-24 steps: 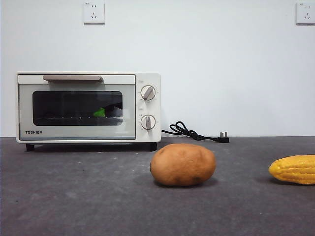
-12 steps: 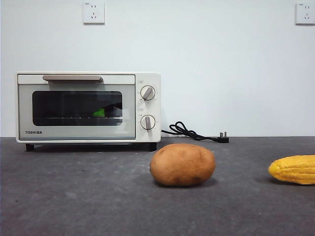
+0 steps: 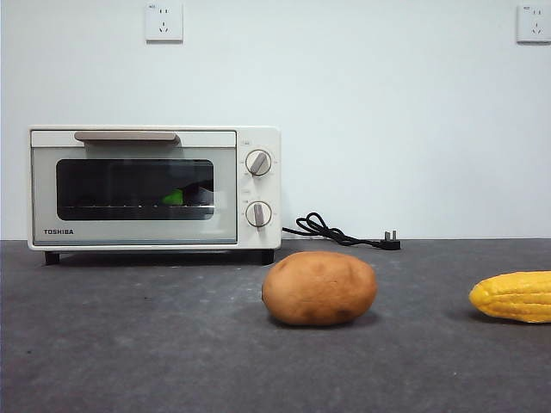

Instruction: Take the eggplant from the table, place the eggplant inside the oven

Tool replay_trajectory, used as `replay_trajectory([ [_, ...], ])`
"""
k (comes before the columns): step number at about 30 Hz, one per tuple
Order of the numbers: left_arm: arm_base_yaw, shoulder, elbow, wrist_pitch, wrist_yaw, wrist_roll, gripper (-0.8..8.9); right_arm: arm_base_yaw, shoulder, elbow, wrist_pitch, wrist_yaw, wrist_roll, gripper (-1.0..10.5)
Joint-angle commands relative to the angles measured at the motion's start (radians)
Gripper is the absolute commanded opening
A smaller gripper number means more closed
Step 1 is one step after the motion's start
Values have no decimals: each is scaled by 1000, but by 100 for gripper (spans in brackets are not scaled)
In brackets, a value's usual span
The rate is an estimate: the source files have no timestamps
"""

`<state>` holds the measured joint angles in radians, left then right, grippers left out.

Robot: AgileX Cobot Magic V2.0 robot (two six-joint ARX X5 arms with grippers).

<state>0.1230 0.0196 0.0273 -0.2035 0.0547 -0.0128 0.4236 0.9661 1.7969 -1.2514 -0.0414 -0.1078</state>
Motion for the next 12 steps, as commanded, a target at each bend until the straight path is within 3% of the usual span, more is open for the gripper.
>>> replay_trajectory([
  [1,-2,0,-8,9,0,-11,-4,-98,-47,-1,18,-2,26,1],
  [12,-2,0,-8,9,0,-11,-4,-345,-272,-63,113,32,25,1],
])
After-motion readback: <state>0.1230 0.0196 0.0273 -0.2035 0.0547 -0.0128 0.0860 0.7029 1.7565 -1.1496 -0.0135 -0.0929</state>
